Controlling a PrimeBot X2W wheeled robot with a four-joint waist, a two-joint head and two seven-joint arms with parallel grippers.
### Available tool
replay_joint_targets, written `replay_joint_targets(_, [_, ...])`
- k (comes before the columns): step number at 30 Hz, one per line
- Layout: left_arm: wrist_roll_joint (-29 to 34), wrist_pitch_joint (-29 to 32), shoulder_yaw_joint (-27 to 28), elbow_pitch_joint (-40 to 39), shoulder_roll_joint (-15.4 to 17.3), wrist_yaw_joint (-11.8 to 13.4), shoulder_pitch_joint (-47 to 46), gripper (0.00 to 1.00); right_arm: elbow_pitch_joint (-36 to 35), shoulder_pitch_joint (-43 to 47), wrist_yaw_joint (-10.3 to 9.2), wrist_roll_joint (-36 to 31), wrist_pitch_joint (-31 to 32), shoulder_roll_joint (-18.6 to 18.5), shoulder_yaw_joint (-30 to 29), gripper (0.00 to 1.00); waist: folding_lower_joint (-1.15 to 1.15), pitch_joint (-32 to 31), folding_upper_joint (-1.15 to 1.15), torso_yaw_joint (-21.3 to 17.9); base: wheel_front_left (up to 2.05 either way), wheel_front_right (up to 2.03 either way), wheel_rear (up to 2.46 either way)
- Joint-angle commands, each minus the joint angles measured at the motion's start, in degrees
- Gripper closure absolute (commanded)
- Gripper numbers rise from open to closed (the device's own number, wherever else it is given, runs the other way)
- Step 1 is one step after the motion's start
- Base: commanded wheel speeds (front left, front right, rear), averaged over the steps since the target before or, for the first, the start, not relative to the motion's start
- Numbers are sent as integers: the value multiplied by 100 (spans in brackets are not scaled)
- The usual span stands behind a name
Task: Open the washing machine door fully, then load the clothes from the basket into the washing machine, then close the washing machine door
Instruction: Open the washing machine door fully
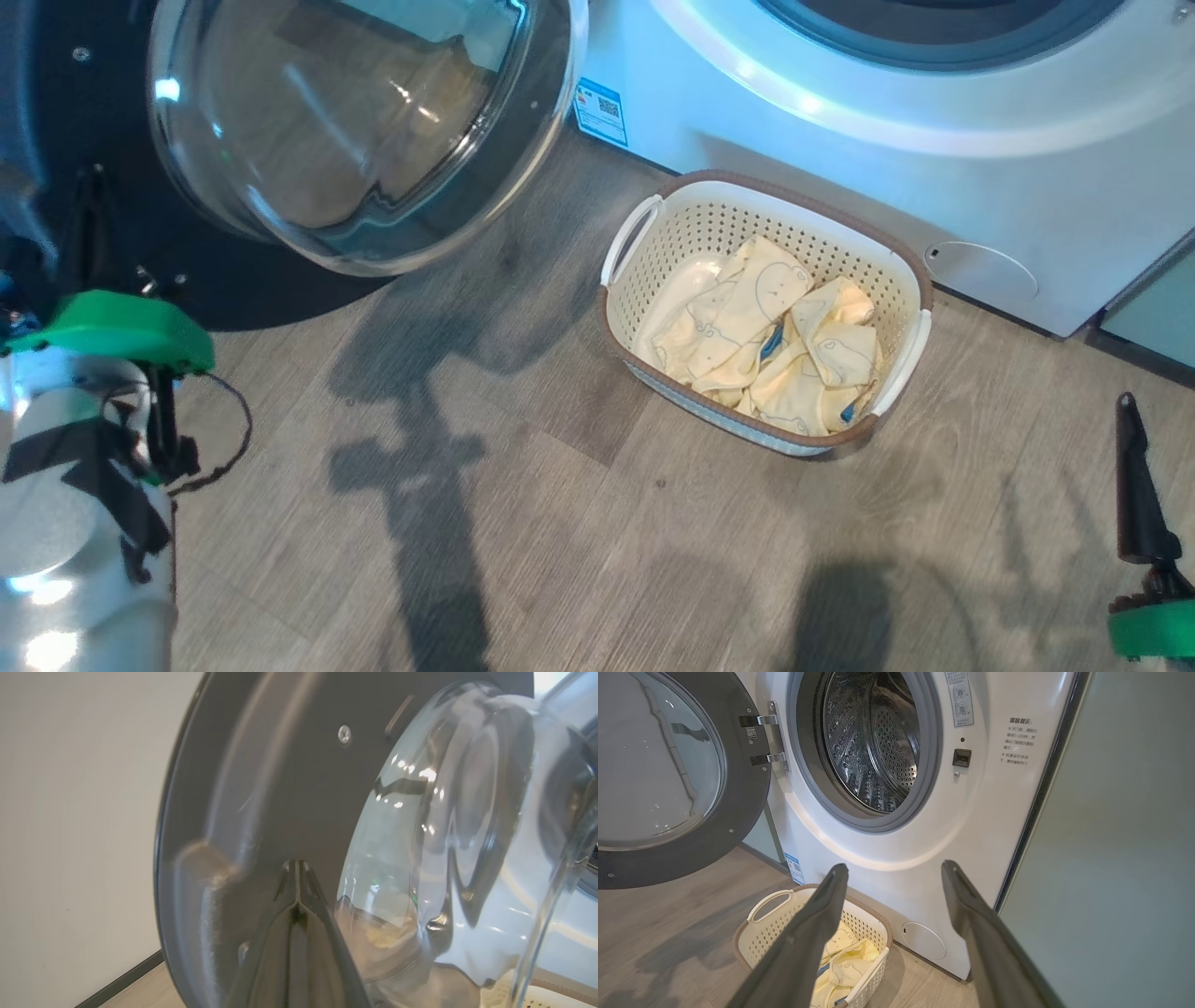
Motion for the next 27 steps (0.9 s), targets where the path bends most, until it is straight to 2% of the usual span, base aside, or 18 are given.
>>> replay_joint_targets(1, [63, -35, 317, -97, 313, -20, -245, 100, -224, -149, -16, -6, 13, -166, 109, 0, -1, 17, 0, -10, 0, 0, 0])
replay_joint_targets(12, [208, -35, 661, 13, 294, -213, -358, 100, -229, -240, -16, -23, 14, -108, 149, 0, -1, 90, 0, -84, 0, 0, 0])
replay_joint_targets(18, [252, -35, 786, -228, 172, -274, -149, 100, -161, -321, -16, -23, -29, -30, 150, 0, -1, 85, 0, -191, 0, 0, 0])
replay_joint_targets(27, [294, -35, 903, -1148, -336, -400, 708, 100, 21, -422, -16, -26, -110, 189, 183, 0, -1, -85, 0, -497, 0, 0, 0])
